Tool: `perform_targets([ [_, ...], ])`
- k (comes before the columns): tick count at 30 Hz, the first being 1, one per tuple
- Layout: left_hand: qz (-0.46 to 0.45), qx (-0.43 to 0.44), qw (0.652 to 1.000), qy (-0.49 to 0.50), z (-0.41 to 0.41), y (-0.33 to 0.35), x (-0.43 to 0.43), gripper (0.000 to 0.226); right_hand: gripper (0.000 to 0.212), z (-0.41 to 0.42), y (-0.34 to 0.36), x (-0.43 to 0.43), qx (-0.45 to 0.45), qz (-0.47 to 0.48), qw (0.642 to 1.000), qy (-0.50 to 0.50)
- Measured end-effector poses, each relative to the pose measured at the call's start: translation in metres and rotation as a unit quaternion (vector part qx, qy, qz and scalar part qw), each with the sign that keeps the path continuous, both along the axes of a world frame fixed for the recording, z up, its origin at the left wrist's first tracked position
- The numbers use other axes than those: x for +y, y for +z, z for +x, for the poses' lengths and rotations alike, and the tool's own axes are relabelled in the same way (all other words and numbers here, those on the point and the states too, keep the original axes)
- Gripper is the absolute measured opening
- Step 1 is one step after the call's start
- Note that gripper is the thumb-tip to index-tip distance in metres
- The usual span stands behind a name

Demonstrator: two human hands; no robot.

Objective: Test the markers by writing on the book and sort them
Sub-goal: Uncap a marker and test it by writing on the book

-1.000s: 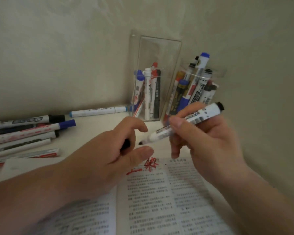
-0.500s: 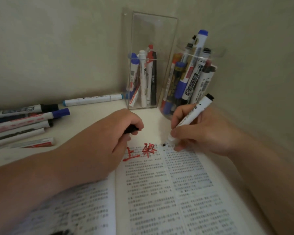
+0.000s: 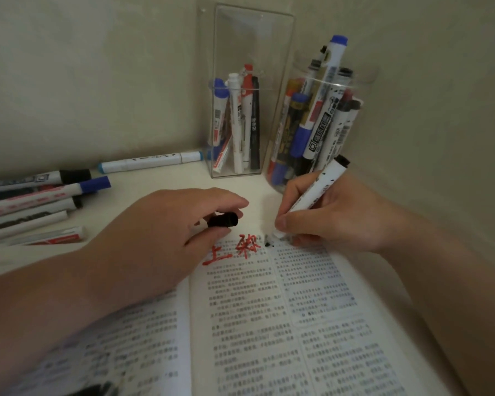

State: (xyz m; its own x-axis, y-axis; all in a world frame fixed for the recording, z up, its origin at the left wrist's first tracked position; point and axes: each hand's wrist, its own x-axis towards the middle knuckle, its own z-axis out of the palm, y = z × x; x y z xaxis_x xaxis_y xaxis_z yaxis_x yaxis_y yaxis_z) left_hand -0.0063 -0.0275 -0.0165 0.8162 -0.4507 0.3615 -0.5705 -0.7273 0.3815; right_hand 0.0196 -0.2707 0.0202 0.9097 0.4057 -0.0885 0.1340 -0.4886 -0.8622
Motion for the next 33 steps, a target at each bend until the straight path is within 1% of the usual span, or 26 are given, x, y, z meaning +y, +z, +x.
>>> perform_targets([
  [3,-0.007,-0.009,1.000,0.005,-0.001,0.000,0.000,0.032,0.017,0.001,-0.002,-0.003,-0.010,-0.001,1.000,-0.018],
  [6,-0.017,-0.008,1.000,0.011,-0.001,-0.001,0.001,0.033,0.014,0.002,0.001,-0.011,-0.026,0.024,0.998,-0.059],
  [9,-0.017,-0.013,1.000,0.011,-0.001,-0.001,0.000,0.023,0.011,0.006,0.008,-0.020,-0.065,-0.013,0.994,-0.090],
  [10,-0.017,-0.013,1.000,0.007,-0.001,-0.001,0.000,0.023,0.011,0.008,0.009,-0.022,-0.070,-0.033,0.993,-0.094],
  [12,-0.015,-0.008,1.000,-0.002,0.000,-0.001,0.001,0.028,0.012,0.009,0.009,-0.024,-0.069,-0.067,0.991,-0.094],
  [14,-0.012,-0.002,1.000,-0.007,0.000,-0.001,0.001,0.028,0.013,0.010,0.008,-0.025,-0.062,-0.084,0.990,-0.096],
  [19,-0.013,-0.008,1.000,-0.008,0.001,-0.002,0.001,0.027,0.018,0.012,0.007,-0.024,-0.046,-0.090,0.990,-0.096],
  [23,-0.013,-0.015,1.000,-0.007,0.002,-0.003,0.001,0.026,0.028,0.010,0.009,-0.019,-0.055,-0.093,0.990,-0.093],
  [26,-0.014,-0.016,1.000,-0.007,0.002,-0.004,0.001,0.025,0.028,0.006,0.011,-0.017,-0.043,-0.101,0.993,-0.050],
  [28,-0.016,-0.017,1.000,-0.007,0.002,-0.004,0.001,0.025,0.023,0.003,0.012,-0.017,-0.002,-0.056,0.998,-0.018],
  [30,-0.018,-0.016,1.000,-0.007,0.001,-0.004,0.001,0.026,0.023,0.003,0.012,-0.021,0.012,0.040,0.999,-0.023],
  [32,-0.022,-0.017,1.000,-0.006,0.000,-0.003,0.000,0.025,0.019,0.005,0.013,-0.024,-0.009,0.140,0.989,-0.046],
  [33,-0.024,-0.017,1.000,-0.005,0.000,-0.003,0.000,0.023,0.019,0.008,0.013,-0.026,-0.027,0.166,0.984,-0.057],
])
